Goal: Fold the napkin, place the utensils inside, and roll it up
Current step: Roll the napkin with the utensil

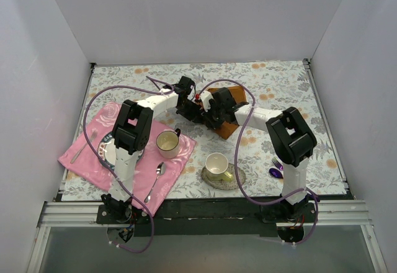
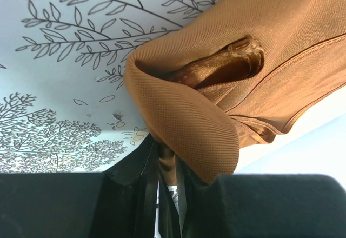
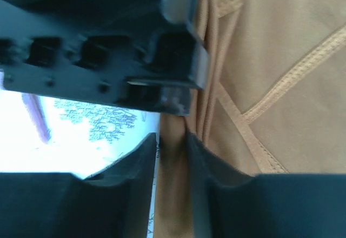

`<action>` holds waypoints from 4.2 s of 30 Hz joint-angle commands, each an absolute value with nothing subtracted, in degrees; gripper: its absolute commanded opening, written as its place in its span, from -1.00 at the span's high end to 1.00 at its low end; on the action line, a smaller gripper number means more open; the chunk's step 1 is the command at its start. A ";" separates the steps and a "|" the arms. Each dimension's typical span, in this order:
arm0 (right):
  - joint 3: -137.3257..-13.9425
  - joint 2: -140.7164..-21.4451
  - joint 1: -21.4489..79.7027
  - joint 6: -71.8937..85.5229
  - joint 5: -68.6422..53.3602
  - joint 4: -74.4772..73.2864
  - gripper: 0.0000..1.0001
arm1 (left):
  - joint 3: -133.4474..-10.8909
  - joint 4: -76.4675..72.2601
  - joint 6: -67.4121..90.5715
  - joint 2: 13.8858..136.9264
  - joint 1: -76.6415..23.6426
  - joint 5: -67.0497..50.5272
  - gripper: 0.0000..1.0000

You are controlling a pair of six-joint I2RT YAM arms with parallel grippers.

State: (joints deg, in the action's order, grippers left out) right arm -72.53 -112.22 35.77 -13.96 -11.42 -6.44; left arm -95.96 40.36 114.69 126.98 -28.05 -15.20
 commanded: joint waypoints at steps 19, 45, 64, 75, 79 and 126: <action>-66.79 -115.13 27.61 -2.47 -29.68 -5.44 0.97 | -89.64 31.20 111.72 111.63 -24.43 -13.97 -0.05; -76.29 -127.70 18.90 1.67 -40.96 -18.37 0.97 | -97.99 36.92 99.66 119.88 -25.84 -13.00 0.67; -77.43 -127.97 18.90 0.18 -39.29 -19.86 0.97 | -115.12 49.82 90.20 136.57 -22.32 -8.36 0.99; -79.62 -129.46 18.98 0.18 -39.99 -21.00 0.97 | -113.07 54.05 90.78 124.12 -23.64 -5.71 0.18; -80.33 -129.99 18.90 0.18 -39.81 -21.45 0.97 | -101.47 52.04 97.19 117.43 -24.87 -7.11 0.00; -82.28 -112.88 24.95 -9.57 -24.97 -25.23 -0.05 | -105.82 53.78 112.32 129.81 -31.46 -9.23 1.00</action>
